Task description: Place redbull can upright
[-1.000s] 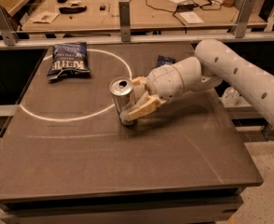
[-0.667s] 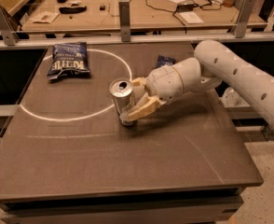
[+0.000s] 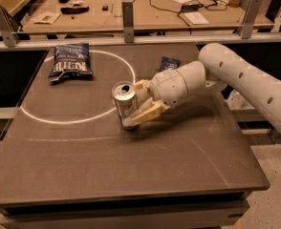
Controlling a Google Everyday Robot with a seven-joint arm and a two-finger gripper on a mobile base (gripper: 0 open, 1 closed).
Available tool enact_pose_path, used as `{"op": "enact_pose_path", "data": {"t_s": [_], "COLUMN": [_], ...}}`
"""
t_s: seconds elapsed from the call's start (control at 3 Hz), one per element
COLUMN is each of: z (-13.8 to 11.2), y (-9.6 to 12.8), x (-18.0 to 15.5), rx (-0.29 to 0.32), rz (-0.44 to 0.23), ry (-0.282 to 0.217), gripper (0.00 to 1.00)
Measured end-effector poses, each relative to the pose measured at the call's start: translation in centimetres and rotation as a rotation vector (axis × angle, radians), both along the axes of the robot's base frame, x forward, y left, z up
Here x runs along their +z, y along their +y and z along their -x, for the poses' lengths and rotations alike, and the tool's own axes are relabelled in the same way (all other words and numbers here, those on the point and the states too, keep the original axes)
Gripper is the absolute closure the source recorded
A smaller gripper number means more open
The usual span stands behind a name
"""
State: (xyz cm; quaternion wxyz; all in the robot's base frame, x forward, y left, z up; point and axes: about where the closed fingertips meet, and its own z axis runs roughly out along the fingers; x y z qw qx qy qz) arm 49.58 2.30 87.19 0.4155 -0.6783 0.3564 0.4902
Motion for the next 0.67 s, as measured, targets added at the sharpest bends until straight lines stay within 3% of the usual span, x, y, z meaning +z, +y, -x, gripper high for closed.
{"op": "enact_pose_path", "data": {"t_s": [0.33, 0.67], "z": [0.0, -0.7], "y": [-0.2, -1.8], "x": [0.0, 1.4], "rx": [-0.006, -0.045], "rz": [-0.005, -0.031], "ry": [-0.003, -0.042], "gripper": [0.0, 0.0]}}
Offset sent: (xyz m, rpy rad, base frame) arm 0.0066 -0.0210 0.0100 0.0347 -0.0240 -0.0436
